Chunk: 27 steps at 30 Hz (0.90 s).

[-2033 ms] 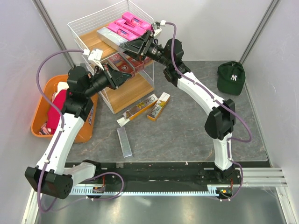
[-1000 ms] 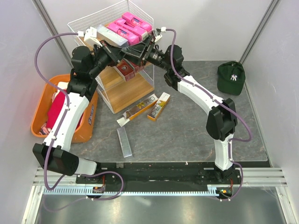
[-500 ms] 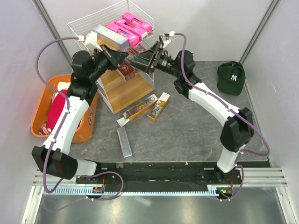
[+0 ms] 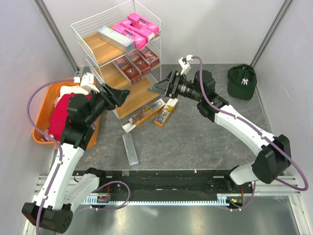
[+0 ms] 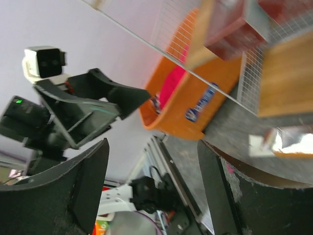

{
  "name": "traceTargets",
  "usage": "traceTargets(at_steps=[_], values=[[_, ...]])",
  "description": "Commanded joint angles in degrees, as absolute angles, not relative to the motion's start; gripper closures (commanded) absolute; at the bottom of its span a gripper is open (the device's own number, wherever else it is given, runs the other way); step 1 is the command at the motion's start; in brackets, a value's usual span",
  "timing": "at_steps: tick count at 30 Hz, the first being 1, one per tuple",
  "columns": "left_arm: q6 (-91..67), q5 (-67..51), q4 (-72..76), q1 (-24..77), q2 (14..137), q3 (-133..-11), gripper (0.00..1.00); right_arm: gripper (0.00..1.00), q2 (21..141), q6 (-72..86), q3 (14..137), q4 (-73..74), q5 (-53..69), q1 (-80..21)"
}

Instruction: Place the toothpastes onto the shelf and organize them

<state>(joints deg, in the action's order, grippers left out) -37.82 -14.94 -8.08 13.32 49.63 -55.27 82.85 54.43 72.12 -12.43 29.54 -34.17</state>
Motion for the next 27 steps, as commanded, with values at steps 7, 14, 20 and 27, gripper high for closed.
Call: traceTargets(at_steps=[7,14,20,27], values=[[-37.9,-5.0,-24.4,15.1,45.0,-38.9,0.13,0.17,81.9,46.8,57.1,-8.6,28.0,-36.9],[-40.9,3.5,-30.6,19.9,51.1,-36.9,0.04,0.17,83.3,46.8,51.8,-10.7,27.5,-39.0],[-41.7,6.6,-32.3,24.4,62.4,-37.5,0.04,0.16,84.2,46.5,51.8,-10.5,27.2,-39.5],[-40.6,8.3,-29.9,25.9,70.7,-38.1,0.16,0.16,84.8,46.1,51.6,-9.9,27.1,-39.5]])
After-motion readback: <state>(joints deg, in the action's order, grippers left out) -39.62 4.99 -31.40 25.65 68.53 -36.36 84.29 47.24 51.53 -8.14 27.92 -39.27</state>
